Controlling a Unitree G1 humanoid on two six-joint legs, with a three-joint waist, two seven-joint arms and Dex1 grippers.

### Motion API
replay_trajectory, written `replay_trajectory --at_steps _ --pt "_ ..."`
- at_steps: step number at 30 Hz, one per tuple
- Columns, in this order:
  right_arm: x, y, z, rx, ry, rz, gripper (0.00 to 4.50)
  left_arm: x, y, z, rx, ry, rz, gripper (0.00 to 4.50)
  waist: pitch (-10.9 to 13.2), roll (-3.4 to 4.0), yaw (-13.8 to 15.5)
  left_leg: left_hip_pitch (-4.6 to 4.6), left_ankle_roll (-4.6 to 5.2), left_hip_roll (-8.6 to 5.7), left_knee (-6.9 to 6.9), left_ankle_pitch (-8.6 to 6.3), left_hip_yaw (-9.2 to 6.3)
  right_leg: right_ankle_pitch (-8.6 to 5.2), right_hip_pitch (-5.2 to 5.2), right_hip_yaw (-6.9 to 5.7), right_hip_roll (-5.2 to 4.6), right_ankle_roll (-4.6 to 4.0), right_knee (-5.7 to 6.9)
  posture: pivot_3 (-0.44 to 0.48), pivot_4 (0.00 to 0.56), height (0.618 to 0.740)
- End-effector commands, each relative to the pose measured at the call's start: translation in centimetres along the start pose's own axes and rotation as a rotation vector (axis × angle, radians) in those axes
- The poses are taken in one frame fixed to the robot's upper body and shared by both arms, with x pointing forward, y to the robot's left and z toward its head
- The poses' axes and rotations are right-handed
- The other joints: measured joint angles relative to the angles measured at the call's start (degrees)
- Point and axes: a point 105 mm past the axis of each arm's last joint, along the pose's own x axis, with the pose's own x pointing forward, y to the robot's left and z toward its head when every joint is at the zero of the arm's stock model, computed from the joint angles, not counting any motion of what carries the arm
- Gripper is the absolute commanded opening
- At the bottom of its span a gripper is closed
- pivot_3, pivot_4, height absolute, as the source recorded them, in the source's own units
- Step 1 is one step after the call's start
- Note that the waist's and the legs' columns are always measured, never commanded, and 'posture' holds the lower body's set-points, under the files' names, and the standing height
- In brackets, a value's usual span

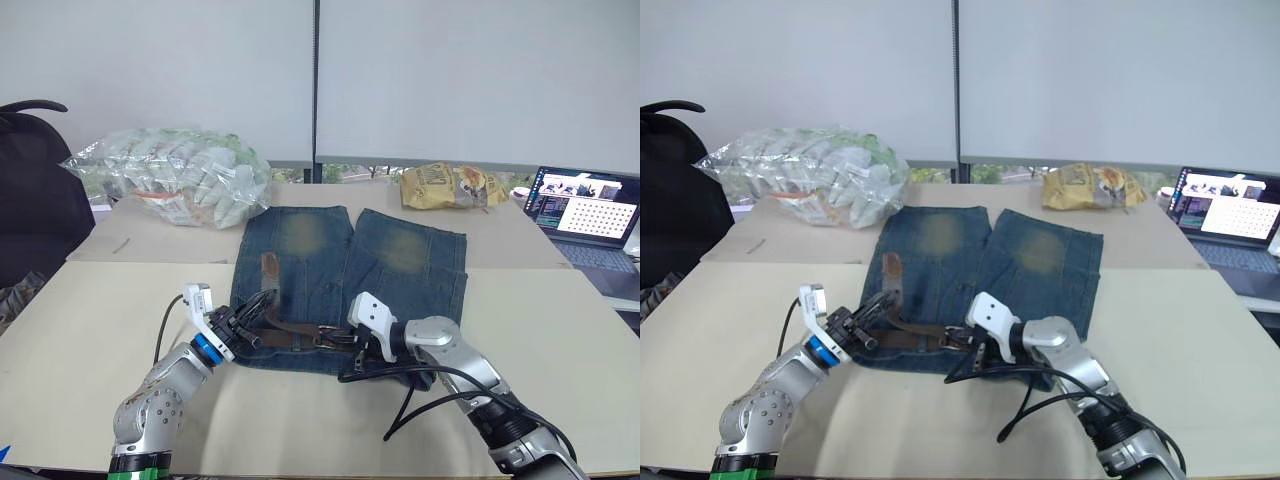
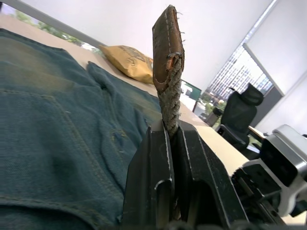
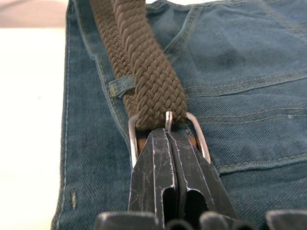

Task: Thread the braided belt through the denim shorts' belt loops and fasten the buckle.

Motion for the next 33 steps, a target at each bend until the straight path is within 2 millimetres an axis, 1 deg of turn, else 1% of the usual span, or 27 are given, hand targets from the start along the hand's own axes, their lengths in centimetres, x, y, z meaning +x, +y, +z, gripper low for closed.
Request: replay_trajectory --at_steps 1,4,8,12,18,22,28,31,33 --pt "0.2 0.8 -2.6 0.047 0.114 0.029 0.01 0.2 0.3 2.4 0.058 -0.099 0.043 0.0 -0.01 -0.01 0.0 0.01 0.0 0.0 0.0 0.0 0.0 0.0 0.01 0.0 0.0 0.0 0.0 0.0 0.15 0.74" --pt "0.3 0.5 -3.2 0.049 0.144 0.013 0.01 0.2 1.5 3.0 0.086 -0.133 0.13 0.0 -0.05 -0.08 0.0 0.04 0.0 0.0 0.0 0.0 0.0 0.0 0.04 0.0 0.0 0.0 0.0 0.0 0.15 0.74" --pt "0.4 0.6 -3.4 0.051 0.153 0.012 0.01 0.2 3.2 3.9 0.089 -0.175 0.222 0.0 -0.06 -0.1 -0.1 0.16 0.0 0.0 0.0 0.0 0.0 0.0 0.17 0.0 0.01 0.0 0.0 0.0 0.15 0.74" --pt "0.8 1.0 -3.3 0.045 0.155 0.028 0.01 0.5 3.2 4.4 0.09 -0.183 0.212 0.0 -0.06 -0.1 -0.2 0.39 -0.01 0.01 -0.01 -0.01 -0.01 -0.09 0.44 0.0 0.02 0.14 -0.06 0.0 0.15 0.74" --pt "1.4 1.1 -2.4 0.044 0.144 0.027 0.01 0.4 3.2 4.0 0.083 -0.169 0.194 0.0 -0.06 -0.1 -0.52 0.87 -0.02 0.02 -0.21 -0.02 0.01 -0.27 0.81 0.01 0.02 0.37 -0.13 0.0 0.15 0.74" --pt "1.6 0.9 -2.5 0.045 0.157 0.016 0.01 0.5 2.7 3.7 0.088 -0.156 0.178 0.0 -0.07 -0.11 -0.99 0.9 -0.03 0.02 -0.26 -0.02 0.0 -0.28 0.82 0.01 0.03 0.36 -0.13 0.0 0.15 0.74" --pt "1.8 1.5 -3.2 0.069 0.208 0.041 0.01 1.0 1.8 3.9 0.092 -0.159 0.156 0.0 -0.07 -0.11 -1.34 0.9 -0.03 0.02 -0.27 -0.02 -0.01 -0.28 0.83 0.01 0.02 0.36 -0.13 0.0 0.15 0.74" --pt "1.9 1.8 -3.9 0.075 0.255 0.051 0.01 2.3 0.5 4.1 0.104 -0.159 0.104 0.0 -0.07 -0.12 -1.35 0.91 -0.03 0.02 -0.27 -0.02 -0.01 -0.29 0.84 0.0 0.02 0.37 -0.13 0.0 0.15 0.74" --pt "2.1 1.9 -4.4 0.094 0.285 0.05 0.01 4.5 -1.1 4.2 0.107 -0.164 0.022 0.0 -0.08 -0.13 -1.34 0.94 -0.03 0.02 -0.27 -0.02 -0.01 -0.29 0.87 0.0 0.02 0.37 -0.13 0.0 0.15 0.74"
